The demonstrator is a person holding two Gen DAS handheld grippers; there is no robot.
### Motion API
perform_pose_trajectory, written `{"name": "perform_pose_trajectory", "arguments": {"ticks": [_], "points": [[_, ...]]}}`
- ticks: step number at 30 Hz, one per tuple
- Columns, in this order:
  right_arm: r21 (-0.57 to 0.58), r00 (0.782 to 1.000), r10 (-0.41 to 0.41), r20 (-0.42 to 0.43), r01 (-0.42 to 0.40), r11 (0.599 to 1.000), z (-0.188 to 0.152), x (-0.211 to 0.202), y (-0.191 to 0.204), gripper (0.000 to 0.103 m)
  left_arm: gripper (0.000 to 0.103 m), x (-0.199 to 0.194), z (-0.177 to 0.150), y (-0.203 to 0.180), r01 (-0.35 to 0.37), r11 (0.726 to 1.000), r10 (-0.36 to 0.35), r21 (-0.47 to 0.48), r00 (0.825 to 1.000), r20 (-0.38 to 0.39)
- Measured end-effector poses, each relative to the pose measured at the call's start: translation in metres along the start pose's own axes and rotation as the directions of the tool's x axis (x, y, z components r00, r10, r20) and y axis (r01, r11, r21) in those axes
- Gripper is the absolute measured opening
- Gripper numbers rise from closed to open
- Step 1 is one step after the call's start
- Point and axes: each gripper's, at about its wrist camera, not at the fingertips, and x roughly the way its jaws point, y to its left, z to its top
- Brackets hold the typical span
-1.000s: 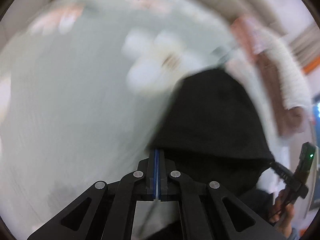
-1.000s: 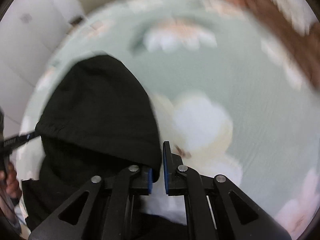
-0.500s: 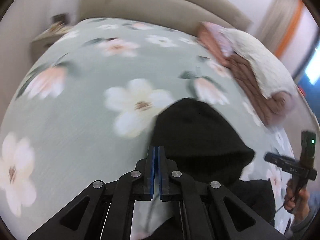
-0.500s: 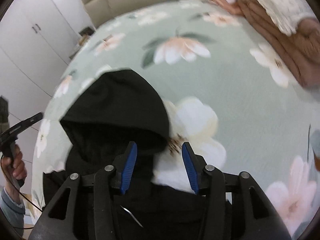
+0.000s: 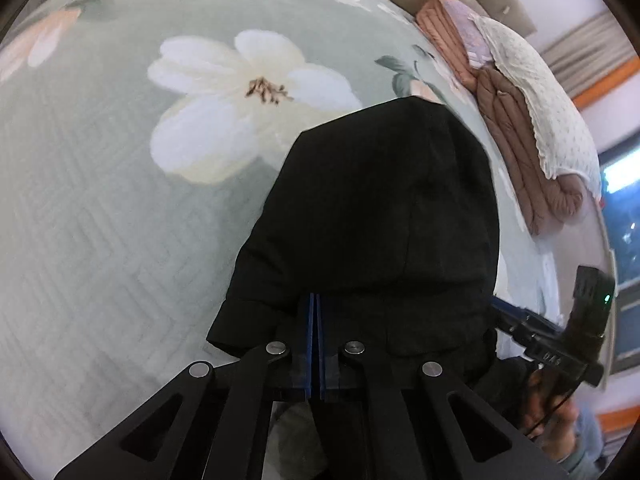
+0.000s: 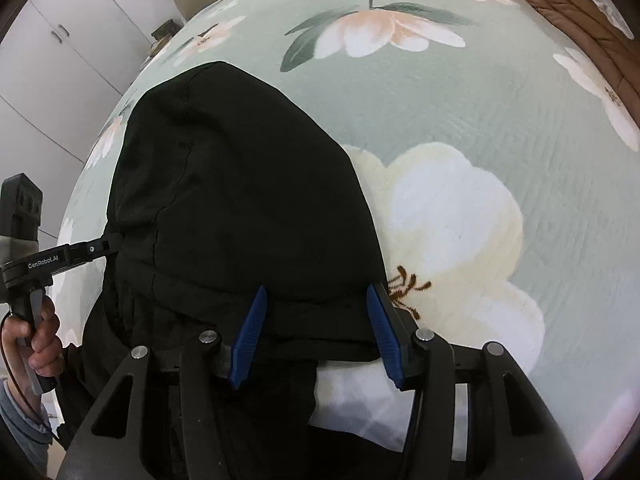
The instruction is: Fold large clothes
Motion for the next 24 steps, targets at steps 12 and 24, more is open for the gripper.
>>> {"name": "perform_pose_trajectory", "arguments": {"ticks": [12, 24], "points": [[0.033, 0.979, 0.196, -0.046, -0.195, 0.98, 0.029, -0.012, -0.055, 0.082, 0.042, -0.048, 0.039, 0.005, 0.003, 0.995, -0.003, 0.1, 1.0, 0.005], [-0.172, 0.964, 0.251, -0.089, -0.263, 0.949, 0.06, 0.035, 0.022, 0.029, 0.019, 0.018, 0.044, 0.007, 0.217, 0.975, -0.213, 0.05, 0.975, -0.07]]}}
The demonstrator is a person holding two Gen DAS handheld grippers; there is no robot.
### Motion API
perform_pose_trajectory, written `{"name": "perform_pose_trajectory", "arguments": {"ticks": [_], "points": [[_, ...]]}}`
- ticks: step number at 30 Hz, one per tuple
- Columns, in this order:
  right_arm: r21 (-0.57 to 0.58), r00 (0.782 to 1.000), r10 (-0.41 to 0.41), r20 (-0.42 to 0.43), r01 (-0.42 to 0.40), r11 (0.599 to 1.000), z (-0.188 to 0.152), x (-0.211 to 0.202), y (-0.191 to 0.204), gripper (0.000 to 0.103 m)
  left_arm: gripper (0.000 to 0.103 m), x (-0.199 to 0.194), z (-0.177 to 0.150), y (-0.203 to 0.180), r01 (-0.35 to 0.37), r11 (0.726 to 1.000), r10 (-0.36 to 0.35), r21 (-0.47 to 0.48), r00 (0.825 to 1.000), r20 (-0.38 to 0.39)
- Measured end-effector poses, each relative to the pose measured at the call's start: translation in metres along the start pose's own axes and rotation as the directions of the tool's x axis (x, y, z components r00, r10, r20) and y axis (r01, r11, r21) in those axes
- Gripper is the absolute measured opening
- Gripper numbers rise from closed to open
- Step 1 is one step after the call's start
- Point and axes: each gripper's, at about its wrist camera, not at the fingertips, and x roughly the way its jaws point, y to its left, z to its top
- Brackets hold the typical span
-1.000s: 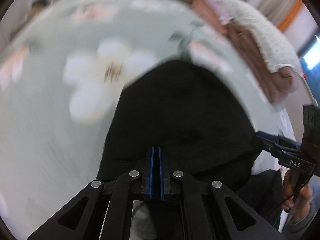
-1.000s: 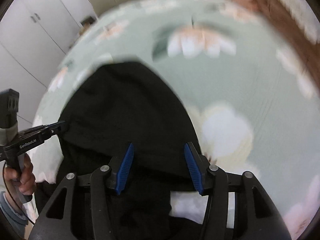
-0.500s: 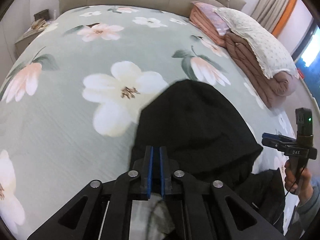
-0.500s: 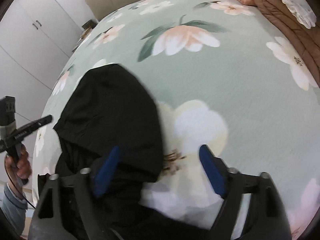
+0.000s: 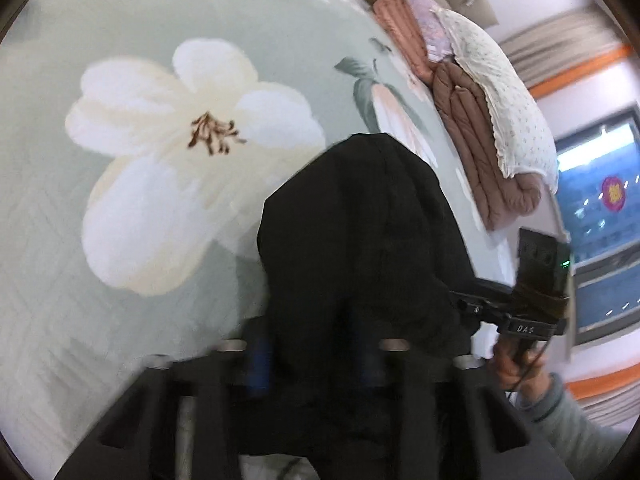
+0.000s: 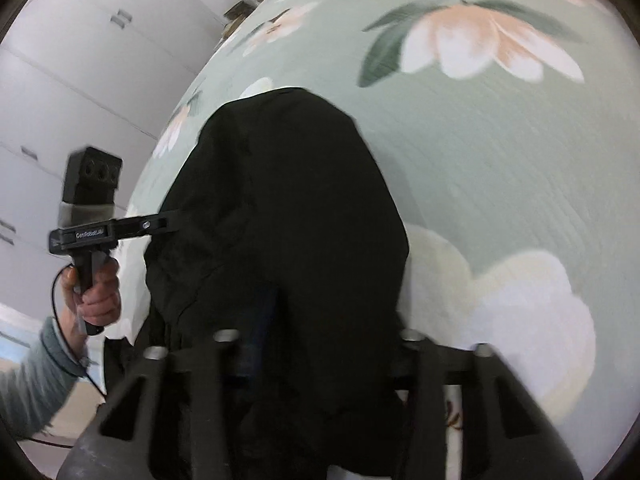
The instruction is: Fold large clothes
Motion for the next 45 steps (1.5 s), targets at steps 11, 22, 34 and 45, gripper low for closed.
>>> {"name": "perform_pose_trajectory", "arguments": {"ticks": [11, 22, 34, 45], "points": [[-0.382, 0.926, -0.268, 0.267, 0.357, 0.852, -0.063, -0.126, 0.153, 0.018, 0.016, -0.14, -0.086, -0.123, -0.171, 0.942, 0.098, 0.29, 0.963, 0.25], [-0.4, 0.817, -0.405, 0.412, 0.561, 0.725, -0.209, -0.216, 0.246, 0.014, 0.015, -0.22, -0.228, -0.212, -0.334, 0.855, 0.185, 0.397, 0.911, 0.369], [-0.174, 0.817, -0.573, 0.068, 0.575, 0.799, -0.347, -0.162, 0.182, 0.014, 0.014, -0.135, -0.404, -0.151, -0.496, 0.799, 0.505, 0.34, 0.86, 0.071], [0.095, 0.867, -0.439, 0.235, 0.429, 0.898, -0.268, -0.242, 0.186, 0.054, 0.015, -0.225, -0.285, -0.189, -0.276, 0.936, 0.205, 0.219, 0.932, 0.3]]}}
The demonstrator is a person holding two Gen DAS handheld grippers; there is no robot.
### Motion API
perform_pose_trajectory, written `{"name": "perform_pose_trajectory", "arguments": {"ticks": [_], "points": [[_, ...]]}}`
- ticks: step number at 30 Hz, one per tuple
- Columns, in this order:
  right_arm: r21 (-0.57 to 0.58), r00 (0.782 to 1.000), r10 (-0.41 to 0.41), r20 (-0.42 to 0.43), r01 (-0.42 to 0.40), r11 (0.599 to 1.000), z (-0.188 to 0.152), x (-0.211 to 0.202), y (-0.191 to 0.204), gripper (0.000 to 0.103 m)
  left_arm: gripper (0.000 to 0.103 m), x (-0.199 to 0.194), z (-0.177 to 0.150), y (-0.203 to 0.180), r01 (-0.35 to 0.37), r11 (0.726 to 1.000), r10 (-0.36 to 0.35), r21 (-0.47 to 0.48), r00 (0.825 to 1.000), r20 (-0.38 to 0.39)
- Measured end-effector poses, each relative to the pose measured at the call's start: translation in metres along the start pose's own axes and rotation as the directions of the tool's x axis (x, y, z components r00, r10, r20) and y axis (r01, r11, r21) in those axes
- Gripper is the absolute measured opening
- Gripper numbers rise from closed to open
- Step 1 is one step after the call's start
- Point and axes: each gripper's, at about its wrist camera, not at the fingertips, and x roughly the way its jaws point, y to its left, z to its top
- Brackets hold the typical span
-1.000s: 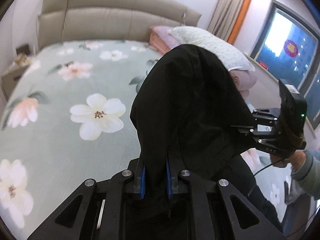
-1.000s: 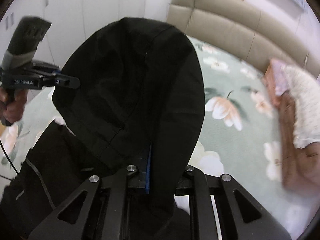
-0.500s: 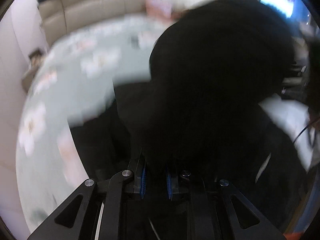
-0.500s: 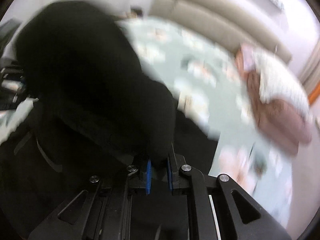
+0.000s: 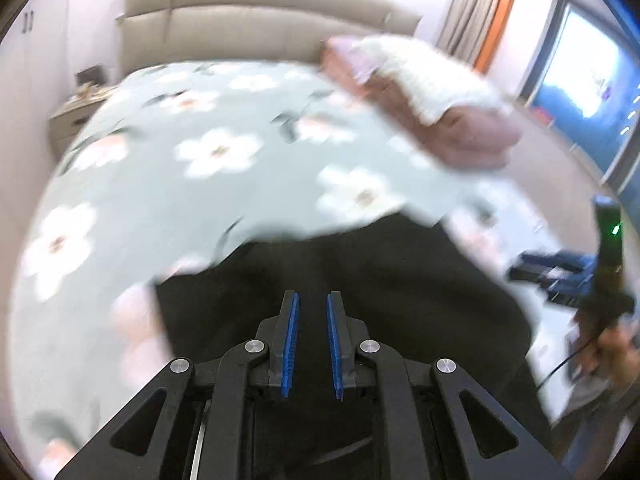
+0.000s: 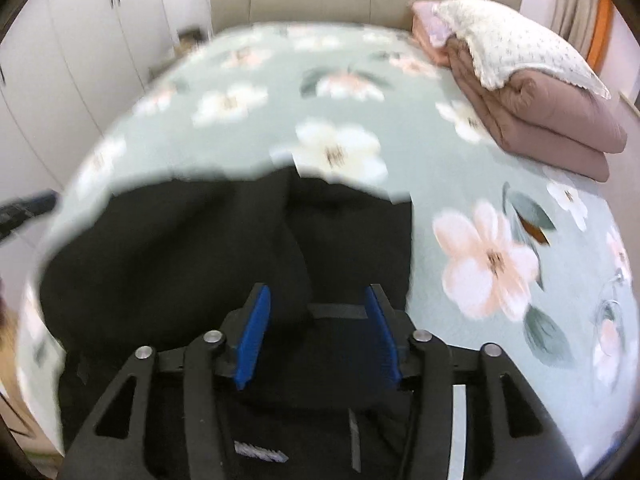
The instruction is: Fold large clothes
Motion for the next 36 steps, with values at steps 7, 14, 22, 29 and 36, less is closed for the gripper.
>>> {"name": "perform_pose_trajectory", "arguments": {"ticks": [7, 14, 22, 29, 36], "points": [[0.019, 0.99, 0.139, -0.004, -0.139, 0.99, 0.013, 0.005, 0.05, 0.054, 0.014, 0.112, -0.081, 0.002, 0.186, 0.957, -0.258, -0.221, 0.894, -0.367], [-0.126, 0.96, 0.044, -0.278, -0.082, 0.989, -0.067, 0.101, 0.082, 0.05, 0.014, 0.094, -0.118, 0.034, 0.139, 0.927, -0.252, -0.349, 0.919, -0.304], [-0.034, 0.957, 0.044, -0.288, -0.056, 0.998, -0.082, 0.079, 0.077, 0.048, 0.007, 0.073, -0.124, 0.015, 0.037, 0.987, -0.094, -0.159, 0.927, -0.364], [-0.051, 0.977, 0.159, -0.14, -0.167, 0.985, -0.068, 0.017, 0.111, 0.06, 0.008, 0.036, -0.097, 0.002, 0.002, 0.995, -0.029, -0.104, 0.965, -0.26], [-0.079, 0.948, 0.039, -0.316, -0.068, 0.995, -0.135, 0.105, 0.113, 0.065, 0.007, 0.104, -0.163, -0.005, 0.025, 0.991, -0.073, -0.129, 0.919, -0.388]]}}
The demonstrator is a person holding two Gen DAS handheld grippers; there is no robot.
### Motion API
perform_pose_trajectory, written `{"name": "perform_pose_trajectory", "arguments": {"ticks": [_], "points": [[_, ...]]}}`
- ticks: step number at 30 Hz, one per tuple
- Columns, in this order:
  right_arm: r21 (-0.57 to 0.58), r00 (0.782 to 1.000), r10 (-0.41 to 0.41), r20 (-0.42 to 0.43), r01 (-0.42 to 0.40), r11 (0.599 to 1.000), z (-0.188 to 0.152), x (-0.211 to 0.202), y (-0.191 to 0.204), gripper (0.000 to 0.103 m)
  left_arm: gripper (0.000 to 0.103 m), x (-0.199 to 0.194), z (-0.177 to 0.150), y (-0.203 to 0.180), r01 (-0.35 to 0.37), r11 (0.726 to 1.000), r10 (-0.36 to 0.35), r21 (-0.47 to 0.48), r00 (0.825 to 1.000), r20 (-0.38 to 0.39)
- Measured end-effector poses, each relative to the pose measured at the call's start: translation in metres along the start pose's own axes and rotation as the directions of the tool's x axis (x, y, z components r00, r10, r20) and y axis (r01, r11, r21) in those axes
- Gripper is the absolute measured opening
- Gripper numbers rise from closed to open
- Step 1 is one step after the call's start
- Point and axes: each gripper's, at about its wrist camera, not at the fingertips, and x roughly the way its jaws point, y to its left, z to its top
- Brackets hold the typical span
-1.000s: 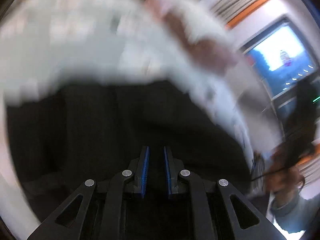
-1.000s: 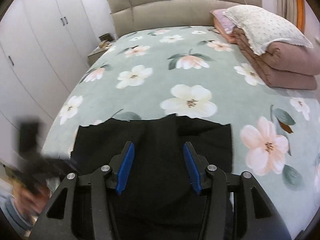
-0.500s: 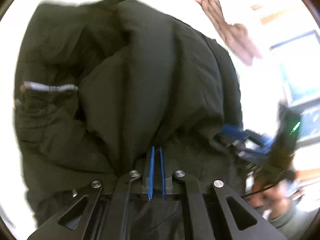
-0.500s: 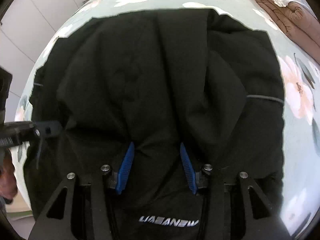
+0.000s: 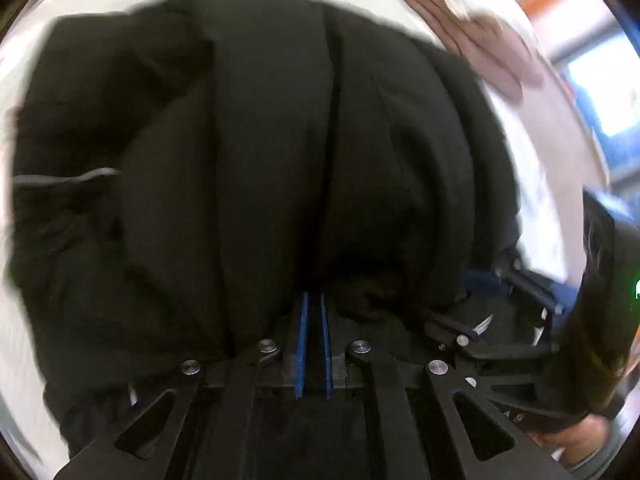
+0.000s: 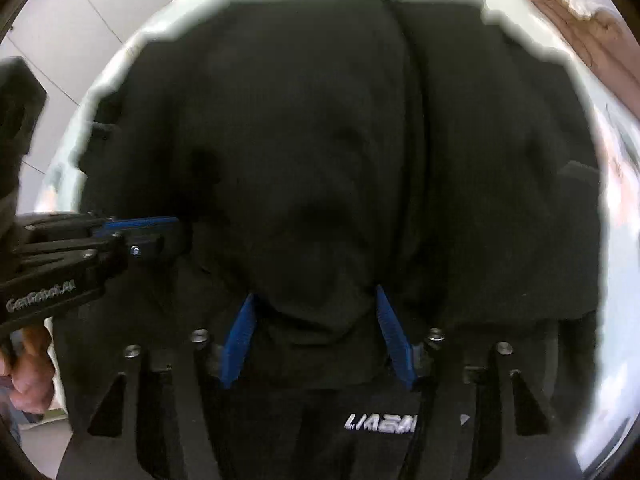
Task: Fold large clothes
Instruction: 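Grasp the jacket edge with both tools and lift it off the bed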
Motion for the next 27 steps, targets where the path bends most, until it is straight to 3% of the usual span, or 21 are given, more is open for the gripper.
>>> {"name": "perform_pose_trajectory", "arguments": {"ticks": [2, 4, 8, 13, 15, 18, 23, 27], "points": [[-0.001, 0.999, -0.035, -0.006, 0.035, 0.999, 0.001, -0.008, 0.007, 0.065, 0.007, -0.007, -0.003, -0.014, -0.064, 0.994, 0.063, 0.084, 0.998, 0.014], [0.042, 1.0, -0.011, -0.01, 0.011, 0.999, 0.0, -0.021, 0.002, 0.065, 0.008, -0.018, -0.009, -0.018, -0.068, 0.993, 0.067, 0.093, 0.998, 0.019], [0.108, 0.998, 0.06, 0.034, -0.063, 0.992, -0.02, -0.062, -0.019, 0.066, 0.008, -0.068, -0.036, -0.001, -0.022, 0.999, 0.02, 0.033, 0.998, 0.065], [0.15, 0.999, 0.029, -0.03, -0.024, 0.988, -0.061, -0.07, -0.067, 0.066, 0.01, -0.118, -0.093, 0.049, -0.069, 0.986, 0.074, -0.15, 0.997, 0.031], [0.166, 0.998, 0.016, -0.061, -0.006, 0.986, -0.079, -0.072, -0.09, 0.066, 0.01, -0.13, -0.125, 0.079, -0.056, 0.959, 0.063, -0.276, 0.998, 0.014], [0.192, 0.996, 0.002, -0.091, 0.015, 0.981, -0.111, -0.085, -0.124, 0.066, 0.011, -0.131, -0.175, 0.104, 0.007, 0.881, -0.007, -0.473, 1.0, 0.001], [0.265, 0.99, -0.002, -0.143, 0.04, 0.963, -0.164, -0.098, -0.19, 0.068, 0.012, -0.121, -0.237, 0.113, 0.01, 0.769, -0.019, -0.639, 1.0, -0.008], [0.278, 0.983, -0.011, -0.181, 0.062, 0.959, -0.194, -0.097, -0.217, 0.068, 0.012, -0.11, -0.269, 0.102, 0.0, 0.746, -0.002, -0.666, 1.0, -0.002]]}}
